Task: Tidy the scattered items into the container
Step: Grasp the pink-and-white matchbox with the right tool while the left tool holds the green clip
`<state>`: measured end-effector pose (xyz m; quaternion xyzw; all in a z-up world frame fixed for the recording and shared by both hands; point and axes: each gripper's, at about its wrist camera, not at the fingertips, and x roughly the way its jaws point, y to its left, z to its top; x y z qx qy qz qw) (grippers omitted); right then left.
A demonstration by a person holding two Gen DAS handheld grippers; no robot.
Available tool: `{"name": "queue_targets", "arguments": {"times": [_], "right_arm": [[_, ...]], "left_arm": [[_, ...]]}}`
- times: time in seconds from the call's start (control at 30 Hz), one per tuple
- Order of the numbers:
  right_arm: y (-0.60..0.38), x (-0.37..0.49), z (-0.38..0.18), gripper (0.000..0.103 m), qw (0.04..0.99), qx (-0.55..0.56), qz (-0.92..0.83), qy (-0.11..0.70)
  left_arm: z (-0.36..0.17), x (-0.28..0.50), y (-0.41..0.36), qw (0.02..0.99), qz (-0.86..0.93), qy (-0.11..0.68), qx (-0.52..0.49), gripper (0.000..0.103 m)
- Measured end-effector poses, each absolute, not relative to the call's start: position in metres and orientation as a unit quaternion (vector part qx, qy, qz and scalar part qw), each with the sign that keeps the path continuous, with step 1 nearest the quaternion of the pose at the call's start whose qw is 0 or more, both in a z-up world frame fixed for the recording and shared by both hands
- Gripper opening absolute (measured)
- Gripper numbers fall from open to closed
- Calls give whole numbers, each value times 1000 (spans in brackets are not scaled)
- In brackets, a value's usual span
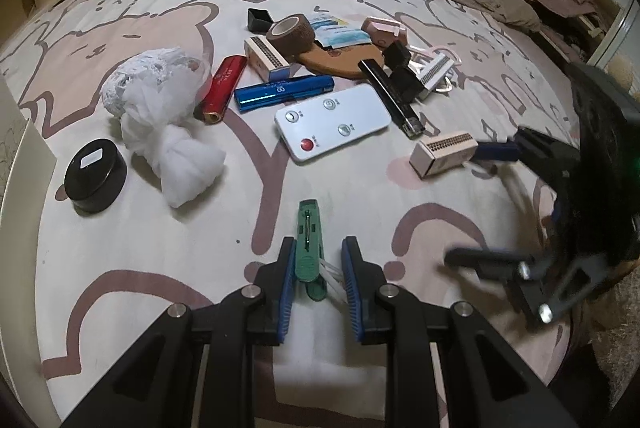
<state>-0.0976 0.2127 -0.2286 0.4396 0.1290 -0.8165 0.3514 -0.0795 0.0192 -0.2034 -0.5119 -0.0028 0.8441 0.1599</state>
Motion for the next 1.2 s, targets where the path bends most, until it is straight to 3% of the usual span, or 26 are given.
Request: {"name": "queue_targets", "arguments": {"times": [0.5,0.87,1.2], "right_arm": [[221,-120,-229,102,236,479,-845,-27],[213,-117,-228,60,190,458,-868,-14],[208,-107,-226,60,204,453,-868,18]], "left_arm": [[-210,-73,24,159,846,23,-508,23],[-210,-75,24,160,845,19,-510,23],[-211,-75,24,160,846,18,-509,23]]}}
